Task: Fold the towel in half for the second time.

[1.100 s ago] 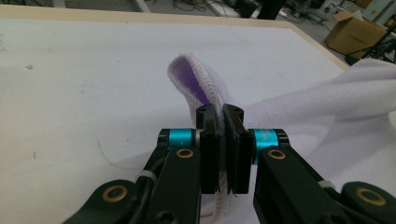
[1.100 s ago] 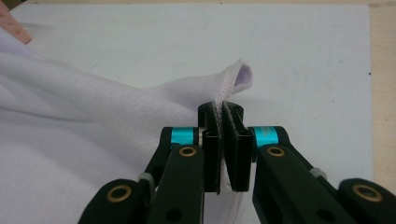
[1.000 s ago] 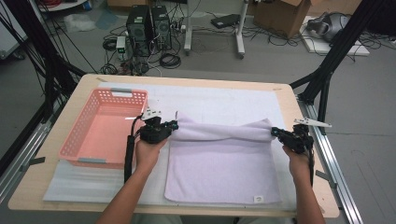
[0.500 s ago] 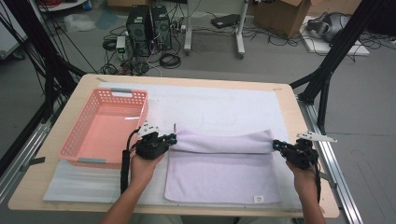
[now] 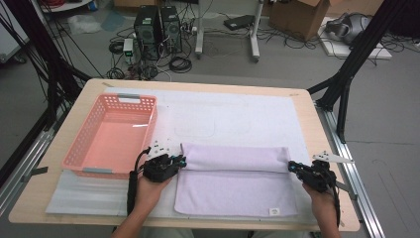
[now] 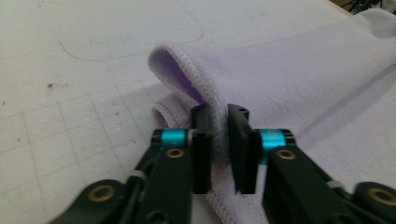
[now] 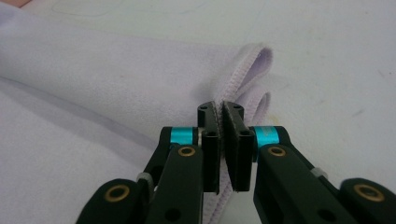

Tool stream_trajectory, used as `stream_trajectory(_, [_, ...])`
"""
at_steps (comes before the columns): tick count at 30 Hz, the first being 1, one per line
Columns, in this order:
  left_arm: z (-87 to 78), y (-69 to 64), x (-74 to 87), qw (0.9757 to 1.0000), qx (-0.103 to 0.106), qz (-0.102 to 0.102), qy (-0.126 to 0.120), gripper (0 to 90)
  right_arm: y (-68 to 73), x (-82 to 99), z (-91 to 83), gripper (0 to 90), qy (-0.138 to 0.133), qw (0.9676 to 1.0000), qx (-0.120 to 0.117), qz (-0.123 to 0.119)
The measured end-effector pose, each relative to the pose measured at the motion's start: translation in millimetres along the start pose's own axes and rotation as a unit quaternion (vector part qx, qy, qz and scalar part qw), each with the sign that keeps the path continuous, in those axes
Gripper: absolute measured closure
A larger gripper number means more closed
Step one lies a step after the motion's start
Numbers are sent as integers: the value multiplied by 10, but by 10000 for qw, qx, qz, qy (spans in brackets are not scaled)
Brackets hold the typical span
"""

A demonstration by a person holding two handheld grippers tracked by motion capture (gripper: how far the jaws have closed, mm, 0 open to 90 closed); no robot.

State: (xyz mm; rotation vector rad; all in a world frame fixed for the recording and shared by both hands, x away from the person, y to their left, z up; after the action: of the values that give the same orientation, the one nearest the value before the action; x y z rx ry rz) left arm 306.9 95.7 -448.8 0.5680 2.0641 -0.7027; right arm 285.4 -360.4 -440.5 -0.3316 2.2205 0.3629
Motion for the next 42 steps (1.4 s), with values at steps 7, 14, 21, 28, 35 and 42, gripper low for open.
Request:
stream_trajectory(7, [40, 96, -197, 9995, -244, -25, -213, 437, -44, -176, 12, 549, -20, 9997, 149, 178])
stream_trajectory(14, [238, 224, -335, 9991, -322, -256, -113, 446, -75, -484, 340, 474, 385, 9987, 301, 168])
stream_trajectory(21, [345, 247, -255, 9994, -107, -227, 253, 822, -59, -521, 522, 801, 726, 9965, 388, -132])
stream_trajectory(28, [116, 118, -210, 9998, 124, -24, -157, 834, -19, -374, 287, 873, 368, 9986, 287, -265])
stream_trajectory(35, [-73, 37, -40, 9991, 335, 115, -237, 832, 88, -194, -32, 872, -176, 9995, 99, -251])
stream_trajectory(42, [-282, -129, 101, 9980, 442, 337, -302, 829, 181, 61, -317, 872, -526, 9985, -66, -139])
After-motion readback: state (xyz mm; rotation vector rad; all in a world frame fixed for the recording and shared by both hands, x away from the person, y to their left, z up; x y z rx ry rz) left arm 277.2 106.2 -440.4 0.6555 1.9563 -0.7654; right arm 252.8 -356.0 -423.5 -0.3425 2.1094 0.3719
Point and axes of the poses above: each handheld gripper's, and its own axes: z roughly forward along the jaws, x roughly out of its underside, y roughly to its left, the point moved 2 cm from there along z, roughly forward along the jaws, and after that the axes turned 5 degrees about x, right-handed, at the moved point
